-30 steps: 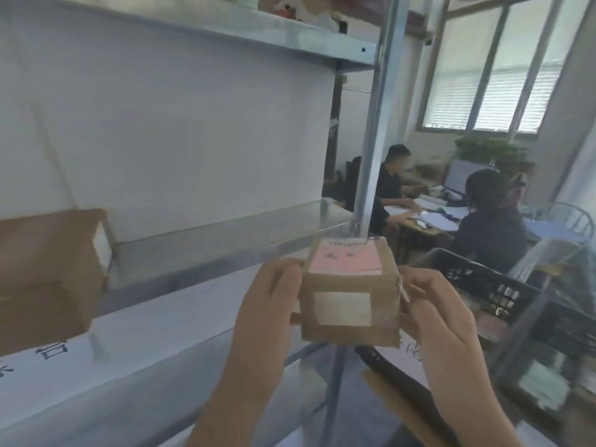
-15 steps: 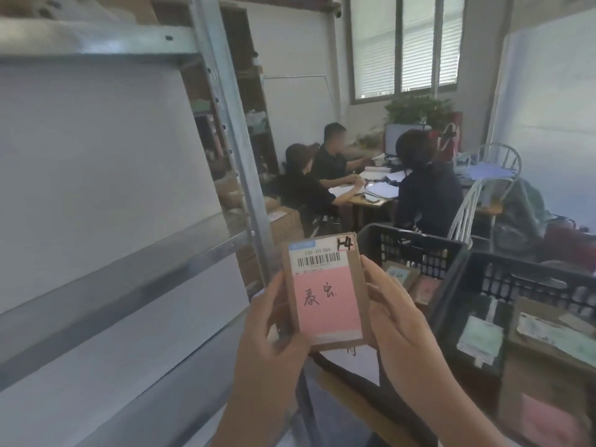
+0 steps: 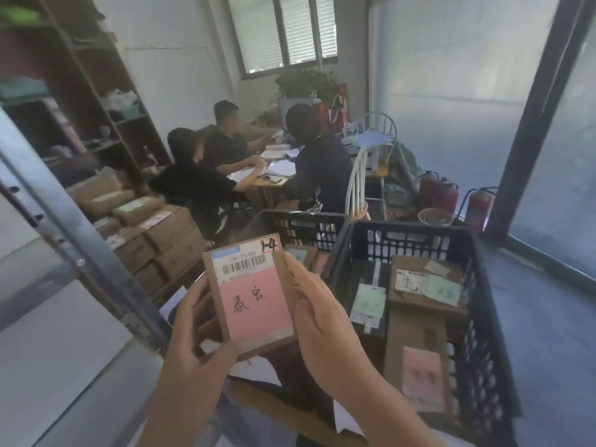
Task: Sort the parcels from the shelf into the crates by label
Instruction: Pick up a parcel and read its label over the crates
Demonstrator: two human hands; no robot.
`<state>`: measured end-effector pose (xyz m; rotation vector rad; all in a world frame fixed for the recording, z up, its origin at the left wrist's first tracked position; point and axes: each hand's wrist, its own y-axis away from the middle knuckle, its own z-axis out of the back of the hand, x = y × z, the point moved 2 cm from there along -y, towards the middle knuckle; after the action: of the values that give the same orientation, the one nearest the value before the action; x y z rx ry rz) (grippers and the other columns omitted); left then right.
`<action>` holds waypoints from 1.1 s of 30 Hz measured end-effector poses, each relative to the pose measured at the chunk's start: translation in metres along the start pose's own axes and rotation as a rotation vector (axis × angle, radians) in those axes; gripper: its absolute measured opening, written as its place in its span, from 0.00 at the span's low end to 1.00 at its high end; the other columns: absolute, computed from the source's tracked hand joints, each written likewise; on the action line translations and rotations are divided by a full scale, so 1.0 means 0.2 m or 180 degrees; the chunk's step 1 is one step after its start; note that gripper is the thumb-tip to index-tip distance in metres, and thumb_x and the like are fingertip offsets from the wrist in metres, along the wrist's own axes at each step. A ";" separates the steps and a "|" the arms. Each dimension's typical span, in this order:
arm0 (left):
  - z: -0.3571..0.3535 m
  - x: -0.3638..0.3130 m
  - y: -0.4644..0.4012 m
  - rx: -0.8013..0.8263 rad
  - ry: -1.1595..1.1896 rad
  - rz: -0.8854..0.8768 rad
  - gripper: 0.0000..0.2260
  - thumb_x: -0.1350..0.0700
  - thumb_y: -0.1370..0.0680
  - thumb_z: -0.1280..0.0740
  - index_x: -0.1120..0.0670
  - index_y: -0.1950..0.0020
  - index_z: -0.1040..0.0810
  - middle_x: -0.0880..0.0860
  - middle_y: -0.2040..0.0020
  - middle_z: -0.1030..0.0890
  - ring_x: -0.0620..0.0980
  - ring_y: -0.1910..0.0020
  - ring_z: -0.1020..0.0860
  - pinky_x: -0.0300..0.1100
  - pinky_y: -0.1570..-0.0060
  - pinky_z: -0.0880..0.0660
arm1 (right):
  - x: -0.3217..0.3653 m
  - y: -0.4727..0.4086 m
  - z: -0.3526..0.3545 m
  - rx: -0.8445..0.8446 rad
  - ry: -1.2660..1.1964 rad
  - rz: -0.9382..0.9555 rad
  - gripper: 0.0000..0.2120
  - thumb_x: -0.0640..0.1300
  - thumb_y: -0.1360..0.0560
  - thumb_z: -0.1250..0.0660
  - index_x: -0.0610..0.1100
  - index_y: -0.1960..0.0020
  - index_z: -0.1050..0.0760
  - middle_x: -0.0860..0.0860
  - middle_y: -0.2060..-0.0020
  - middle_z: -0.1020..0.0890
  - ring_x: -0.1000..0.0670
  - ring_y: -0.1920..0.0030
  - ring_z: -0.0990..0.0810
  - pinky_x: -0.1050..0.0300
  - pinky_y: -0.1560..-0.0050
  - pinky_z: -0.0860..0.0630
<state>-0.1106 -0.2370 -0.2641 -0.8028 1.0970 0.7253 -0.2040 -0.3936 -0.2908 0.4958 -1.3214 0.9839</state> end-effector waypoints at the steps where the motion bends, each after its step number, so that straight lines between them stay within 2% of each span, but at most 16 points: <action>1: -0.03 0.02 -0.03 0.0097 0.0009 0.0053 0.40 0.56 0.36 0.27 0.31 0.28 0.33 0.35 0.39 0.19 0.37 0.39 0.21 0.36 0.57 0.18 | -0.02 0.00 0.02 -0.0052 0.0002 -0.0026 0.27 0.43 0.12 0.49 0.69 0.20 0.43 0.70 0.31 0.30 0.69 0.31 0.31 0.75 0.41 0.28; 2: -0.07 0.03 -0.06 0.0182 0.0020 0.0107 0.40 0.55 0.36 0.26 0.29 0.29 0.33 0.36 0.38 0.20 0.38 0.37 0.21 0.38 0.53 0.18 | -0.04 -0.01 0.05 -0.0104 -0.0014 -0.0072 0.27 0.44 0.12 0.49 0.70 0.20 0.43 0.70 0.32 0.30 0.69 0.32 0.31 0.71 0.40 0.26; 4: -0.16 0.05 -0.11 0.0355 0.0008 0.0150 0.39 0.51 0.35 0.24 0.26 0.30 0.34 0.38 0.33 0.22 0.45 0.33 0.23 0.51 0.41 0.19 | -0.08 -0.02 0.10 -0.0204 -0.0027 -0.0198 0.27 0.48 0.13 0.46 0.71 0.20 0.46 0.72 0.34 0.31 0.69 0.34 0.29 0.61 0.37 0.23; 6: -0.26 0.07 -0.18 0.0592 -0.0010 0.0195 0.35 0.52 0.28 0.22 0.25 0.29 0.33 0.37 0.31 0.23 0.48 0.32 0.23 0.60 0.35 0.22 | -0.10 -0.04 0.15 -0.0326 0.0098 -0.0322 0.33 0.55 0.16 0.38 0.73 0.20 0.53 0.72 0.32 0.34 0.67 0.35 0.29 0.57 0.36 0.23; 8: -0.36 0.11 -0.25 0.0888 0.0151 0.0257 0.32 0.61 0.19 0.29 0.27 0.28 0.31 0.34 0.34 0.22 0.45 0.34 0.22 0.58 0.35 0.21 | -0.11 -0.05 0.21 -0.0517 0.0479 -0.0454 0.46 0.63 0.23 0.30 0.69 0.19 0.61 0.71 0.28 0.39 0.66 0.33 0.31 0.61 0.35 0.26; 11: -0.51 0.13 -0.35 0.1334 0.0332 0.0277 0.34 0.69 0.17 0.38 0.28 0.29 0.28 0.37 0.36 0.20 0.42 0.38 0.19 0.48 0.43 0.18 | -0.13 -0.06 0.29 -0.0879 0.1105 -0.0675 0.60 0.70 0.31 0.26 0.65 0.19 0.69 0.70 0.24 0.47 0.61 0.29 0.35 0.59 0.37 0.30; 13: -0.60 0.14 -0.41 0.1631 0.0425 0.0306 0.33 0.68 0.17 0.40 0.29 0.29 0.28 0.36 0.35 0.20 0.41 0.39 0.19 0.46 0.43 0.17 | -0.18 -0.07 0.33 -0.1167 0.1362 -0.0847 0.63 0.70 0.33 0.24 0.67 0.21 0.71 0.69 0.24 0.47 0.56 0.27 0.34 0.54 0.37 0.28; 15: -0.70 0.16 -0.46 0.2012 0.0479 0.0308 0.31 0.64 0.17 0.40 0.29 0.27 0.30 0.38 0.32 0.22 0.43 0.37 0.19 0.50 0.39 0.19 | -0.24 -0.08 0.37 -0.1495 0.1485 -0.1061 0.63 0.68 0.34 0.23 0.68 0.21 0.70 0.68 0.26 0.44 0.54 0.27 0.33 0.52 0.37 0.27; 18: -0.82 0.22 -0.53 0.2498 0.0564 0.0408 0.30 0.64 0.16 0.42 0.29 0.27 0.30 0.40 0.30 0.22 0.45 0.37 0.18 0.50 0.41 0.18 | -0.32 -0.07 0.40 -0.1910 0.1683 -0.1290 0.62 0.65 0.35 0.23 0.68 0.20 0.68 0.67 0.34 0.41 0.55 0.32 0.31 0.55 0.43 0.27; 21: -0.91 0.31 -0.58 0.2813 0.0487 0.0401 0.26 0.57 0.16 0.40 0.26 0.28 0.31 0.37 0.30 0.24 0.41 0.34 0.21 0.49 0.36 0.21 | -0.39 -0.05 0.41 -0.2180 0.1817 -0.1553 0.62 0.65 0.37 0.23 0.68 0.19 0.65 0.64 0.34 0.38 0.55 0.36 0.29 0.57 0.48 0.28; 23: -0.92 0.37 -0.61 0.2754 0.0276 0.0229 0.23 0.51 0.18 0.39 0.26 0.29 0.31 0.35 0.30 0.26 0.39 0.32 0.25 0.50 0.31 0.25 | -0.43 -0.02 0.41 -0.2270 0.1889 -0.1733 0.63 0.66 0.38 0.23 0.67 0.19 0.64 0.61 0.34 0.36 0.54 0.38 0.28 0.54 0.47 0.25; 25: -0.92 0.44 -0.67 0.2399 -0.0172 -0.0139 0.22 0.50 0.18 0.37 0.30 0.27 0.31 0.33 0.29 0.28 0.37 0.28 0.30 0.52 0.27 0.29 | -0.48 -0.01 0.41 -0.2303 0.1938 -0.1884 0.63 0.69 0.38 0.24 0.66 0.18 0.64 0.60 0.34 0.35 0.54 0.39 0.27 0.53 0.46 0.22; 28: -0.89 0.52 -0.75 0.1978 -0.0966 -0.0546 0.24 0.48 0.19 0.36 0.35 0.23 0.33 0.36 0.22 0.36 0.40 0.20 0.42 0.55 0.20 0.38 | -0.55 -0.05 0.41 -0.2318 0.1999 -0.2015 0.62 0.70 0.39 0.25 0.66 0.18 0.63 0.60 0.36 0.35 0.53 0.40 0.26 0.51 0.48 0.19; 31: -0.90 0.65 -0.82 0.1899 -0.1492 -0.0430 0.29 0.47 0.20 0.35 0.34 0.21 0.39 0.42 0.16 0.47 0.44 0.17 0.54 0.57 0.18 0.47 | -0.64 -0.15 0.40 -0.2213 0.2013 -0.2115 0.62 0.70 0.39 0.27 0.64 0.18 0.64 0.57 0.33 0.36 0.52 0.39 0.27 0.50 0.45 0.19; 33: -0.91 0.72 -0.83 0.1931 -0.1700 -0.0261 0.32 0.47 0.21 0.33 0.33 0.20 0.43 0.43 0.15 0.52 0.47 0.16 0.56 0.57 0.18 0.48 | -0.72 -0.26 0.41 -0.2144 0.1997 -0.2147 0.62 0.70 0.38 0.29 0.62 0.18 0.66 0.55 0.28 0.37 0.50 0.35 0.28 0.47 0.41 0.20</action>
<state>-0.0168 -0.4609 -0.4124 -0.1161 0.7249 0.4549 -0.2000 -0.5299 -0.3968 0.0677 -0.7469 0.0734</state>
